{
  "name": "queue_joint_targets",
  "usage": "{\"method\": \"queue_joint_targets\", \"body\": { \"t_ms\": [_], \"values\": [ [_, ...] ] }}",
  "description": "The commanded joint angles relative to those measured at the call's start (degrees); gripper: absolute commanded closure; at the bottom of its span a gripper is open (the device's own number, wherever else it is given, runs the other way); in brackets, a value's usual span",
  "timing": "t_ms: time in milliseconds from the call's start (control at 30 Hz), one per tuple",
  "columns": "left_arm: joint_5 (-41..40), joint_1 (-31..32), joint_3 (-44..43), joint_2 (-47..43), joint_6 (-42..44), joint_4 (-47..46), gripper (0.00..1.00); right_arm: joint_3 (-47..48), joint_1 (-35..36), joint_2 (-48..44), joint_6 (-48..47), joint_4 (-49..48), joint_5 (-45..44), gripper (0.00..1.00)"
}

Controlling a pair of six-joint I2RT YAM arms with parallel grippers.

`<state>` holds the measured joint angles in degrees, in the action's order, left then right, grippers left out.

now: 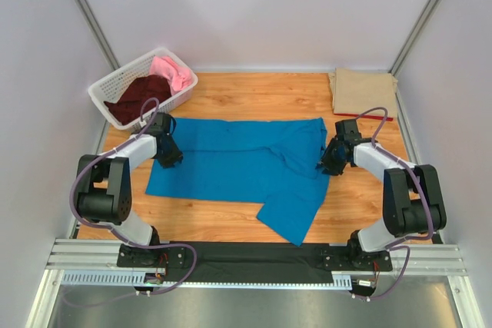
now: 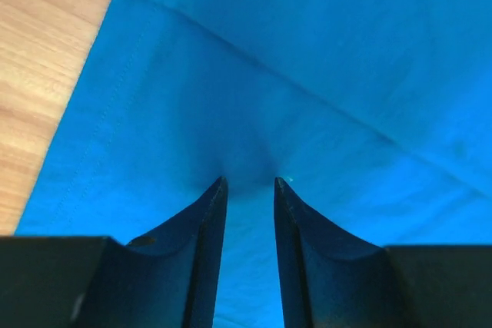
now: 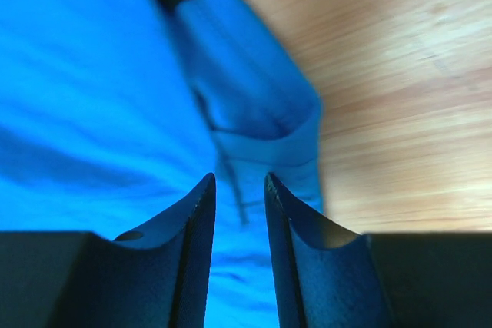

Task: Fold and stack the t-shirts
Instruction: Fold the tshirt

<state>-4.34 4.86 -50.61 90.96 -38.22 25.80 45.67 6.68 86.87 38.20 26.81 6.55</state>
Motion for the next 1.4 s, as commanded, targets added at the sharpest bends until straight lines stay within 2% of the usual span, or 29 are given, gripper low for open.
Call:
{"method": "queue_joint_targets", "body": {
  "t_ms": [0, 33, 67, 100, 167, 367, 500, 600, 633, 700, 800, 933, 1133, 1367],
  "values": [
    [-3.9, 0.0, 1.2, 1.4, -4.9, 1.6, 0.62, -0.4, -0.4, 1.3, 0.7, 0.2, -8.6, 0.67],
    [-5.0, 0.1, 1.6, 1.7, -5.8, 2.5, 0.65, -0.3, -0.5, 2.1, 0.7, 0.6, -9.9, 0.67],
    [-5.7, 0.1, 2.4, 1.7, -6.3, 3.0, 0.76, -0.3, -0.8, 2.3, 0.8, 1.5, -11.7, 0.67],
    [-6.1, 0.1, 2.7, 1.1, -7.8, 4.2, 0.76, -0.3, -0.8, 2.3, 0.9, 1.9, -12.5, 0.67],
    [-7.6, 1.2, 3.4, -0.1, -8.7, 5.3, 0.72, -0.8, -0.8, 2.0, 0.7, 2.5, -14.6, 0.67],
    [-10.3, 3.4, 4.4, -6.7, -9.6, 8.8, 0.69, 0.2, -1.1, 0.1, -0.6, 5.3, -18.8, 0.66],
    [-9.5, 3.6, 4.6, -13.9, -8.5, 8.7, 0.67, 2.9, 1.0, -5.8, -4.1, 7.0, -18.9, 0.67],
    [-4.7, 3.6, 2.0, -18.3, -4.2, 7.0, 0.62, 6.4, 6.8, -8.5, -9.6, 6.9, -18.7, 0.67],
    [-2.5, 3.6, -0.7, -18.8, -2.3, 8.1, 0.56, 7.1, 10.6, -9.2, -12.9, 6.1, -17.1, 0.68],
    [-1.8, 3.6, -4.0, -19.3, -1.0, 9.9, 0.52, 8.6, 14.5, -9.0, -15.2, 4.6, -15.3, 0.7],
    [-2.3, 3.6, -10.3, -19.1, 1.6, 13.6, 0.5, 9.0, 21.5, -6.5, -18.9, 0.7, -12.2, 0.73],
    [-1.3, 3.5, -17.5, -18.9, 4.5, 16.2, 0.47, 10.0, 29.4, -1.2, -24.2, -3.2, -17.9, 0.8],
    [-1.3, 3.5, -20.8, -19.3, 10.0, 18.2, 0.46, 11.6, 30.1, 5.5, -25.8, -6.7, -18.4, 0.8],
    [-3.3, 3.3, -18.9, -20.4, 14.6, 17.5, 0.46, 14.9, 30.0, 11.1, -25.9, -6.1, -22.1, 0.76]
  ]
}}
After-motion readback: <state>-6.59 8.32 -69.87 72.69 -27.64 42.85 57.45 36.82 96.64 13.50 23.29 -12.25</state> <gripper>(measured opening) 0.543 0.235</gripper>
